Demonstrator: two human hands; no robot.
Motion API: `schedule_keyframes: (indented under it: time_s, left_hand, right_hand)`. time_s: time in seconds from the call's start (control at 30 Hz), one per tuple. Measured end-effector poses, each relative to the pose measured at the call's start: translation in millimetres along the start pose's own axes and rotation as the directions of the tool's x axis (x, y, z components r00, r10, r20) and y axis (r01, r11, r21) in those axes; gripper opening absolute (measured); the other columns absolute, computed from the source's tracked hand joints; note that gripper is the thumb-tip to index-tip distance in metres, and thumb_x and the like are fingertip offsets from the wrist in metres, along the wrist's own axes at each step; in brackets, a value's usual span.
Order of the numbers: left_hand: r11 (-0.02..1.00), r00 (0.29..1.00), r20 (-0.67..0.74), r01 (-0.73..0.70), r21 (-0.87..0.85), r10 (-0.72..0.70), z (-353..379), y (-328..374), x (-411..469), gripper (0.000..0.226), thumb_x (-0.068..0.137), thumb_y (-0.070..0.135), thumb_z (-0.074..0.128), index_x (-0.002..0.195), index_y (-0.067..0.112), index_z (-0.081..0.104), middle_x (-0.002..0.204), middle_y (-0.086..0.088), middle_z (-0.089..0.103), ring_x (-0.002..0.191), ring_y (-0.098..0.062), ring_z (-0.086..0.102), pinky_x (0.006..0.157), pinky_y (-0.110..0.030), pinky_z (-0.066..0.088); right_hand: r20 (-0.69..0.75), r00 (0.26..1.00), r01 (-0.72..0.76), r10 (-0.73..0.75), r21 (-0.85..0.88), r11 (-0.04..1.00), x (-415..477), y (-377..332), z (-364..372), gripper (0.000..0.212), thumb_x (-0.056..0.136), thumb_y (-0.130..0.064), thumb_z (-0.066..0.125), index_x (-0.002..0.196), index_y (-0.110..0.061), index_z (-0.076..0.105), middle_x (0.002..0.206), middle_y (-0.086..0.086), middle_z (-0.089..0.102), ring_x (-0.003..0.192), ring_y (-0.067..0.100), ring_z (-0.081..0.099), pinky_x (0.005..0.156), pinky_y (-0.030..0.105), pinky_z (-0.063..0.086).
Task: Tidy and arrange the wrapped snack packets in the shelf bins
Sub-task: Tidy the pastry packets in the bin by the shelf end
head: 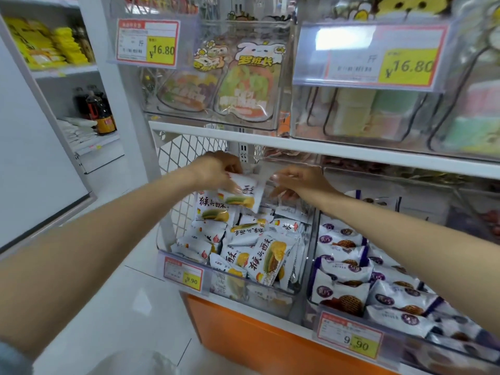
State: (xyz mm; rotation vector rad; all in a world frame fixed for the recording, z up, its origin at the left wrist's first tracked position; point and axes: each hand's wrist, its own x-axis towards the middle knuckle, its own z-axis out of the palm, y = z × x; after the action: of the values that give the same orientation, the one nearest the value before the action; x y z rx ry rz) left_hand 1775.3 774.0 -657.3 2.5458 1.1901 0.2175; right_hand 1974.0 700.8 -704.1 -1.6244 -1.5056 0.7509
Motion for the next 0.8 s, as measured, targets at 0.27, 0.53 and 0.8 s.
schedule_keyframes:
  time_s: [0.27,0.53,0.8]
  left_hand:
    - [0.940,0.972,0.223,-0.002,0.341,-0.078,-2,-39,-1,0.037,0.080,0.017,0.072,0.115,0.012,0.061,0.120,-0.004,0.059,0.109,-0.021,0.052,0.087,-0.028,0.040]
    - [0.848,1.000,0.012,-0.020,0.529,0.016,17,-46,-2,0.037,0.079,0.035,0.071,0.111,0.024,0.054,0.119,0.003,0.059,0.114,-0.020,0.050,0.093,-0.034,0.029]
    - [0.728,0.997,-0.002,-0.054,0.683,0.075,24,-47,-7,0.034,0.082,0.038,0.066,0.110,0.024,0.053,0.112,0.002,0.054,0.114,-0.021,0.046,0.092,-0.033,0.033]
  right_hand:
    - [-0.034,0.999,-0.038,0.030,-0.266,0.963,-1,1,6,0.035,0.085,-0.061,0.052,0.087,-0.029,0.067,0.074,-0.019,0.071,0.075,0.004,0.068,0.086,0.035,0.053]
    - [-0.058,0.998,-0.041,0.024,-0.320,0.946,1,2,7,0.039,0.088,-0.060,0.046,0.086,-0.028,0.067,0.073,-0.019,0.071,0.071,0.001,0.067,0.085,0.031,0.052]
    - [-0.068,0.997,-0.044,0.022,-0.353,0.934,2,3,8,0.037,0.089,-0.059,0.046,0.082,-0.028,0.066,0.076,-0.015,0.071,0.072,0.006,0.068,0.081,0.023,0.050]
